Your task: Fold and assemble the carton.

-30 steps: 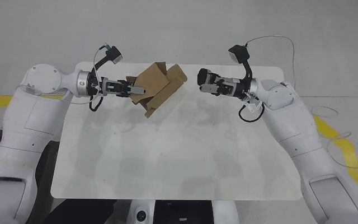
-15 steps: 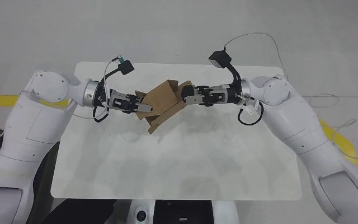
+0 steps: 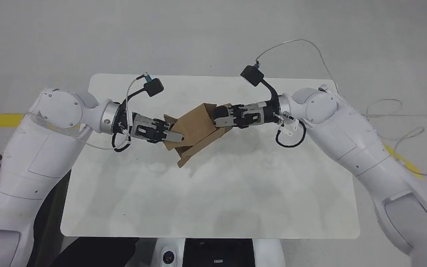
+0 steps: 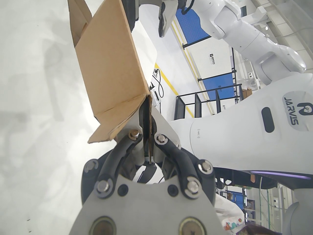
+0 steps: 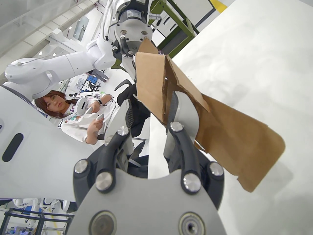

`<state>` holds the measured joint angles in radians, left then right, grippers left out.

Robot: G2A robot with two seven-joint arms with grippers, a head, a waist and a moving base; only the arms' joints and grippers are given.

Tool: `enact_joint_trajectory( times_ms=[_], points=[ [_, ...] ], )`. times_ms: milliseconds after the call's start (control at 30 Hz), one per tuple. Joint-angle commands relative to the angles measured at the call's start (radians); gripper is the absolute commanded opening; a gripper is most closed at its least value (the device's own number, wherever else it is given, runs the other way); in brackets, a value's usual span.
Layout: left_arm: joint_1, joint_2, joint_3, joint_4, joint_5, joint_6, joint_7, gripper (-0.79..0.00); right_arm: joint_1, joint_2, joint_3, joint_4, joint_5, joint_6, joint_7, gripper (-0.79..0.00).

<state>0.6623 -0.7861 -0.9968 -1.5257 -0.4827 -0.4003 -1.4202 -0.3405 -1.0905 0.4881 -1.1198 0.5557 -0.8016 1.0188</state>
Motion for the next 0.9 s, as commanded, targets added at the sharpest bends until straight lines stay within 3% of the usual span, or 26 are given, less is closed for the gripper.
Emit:
enact_joint_trajectory(
  times_ms=[0, 867],
  points=[
    [0.0, 0.004, 0.005, -0.005, -0.001, -0.003, 0.003, -0.785, 0.013, -0.002, -0.022, 0.009, 0.005, -0.011, -0.011, -0.499],
    [-0.034, 0.037, 0.083, -0.006, -0.022, -0.037, 0.037, -0.785, 0.127, -0.051, -0.261, 0.034, 0.162, -0.03, -0.03, -0.533]
  ],
)
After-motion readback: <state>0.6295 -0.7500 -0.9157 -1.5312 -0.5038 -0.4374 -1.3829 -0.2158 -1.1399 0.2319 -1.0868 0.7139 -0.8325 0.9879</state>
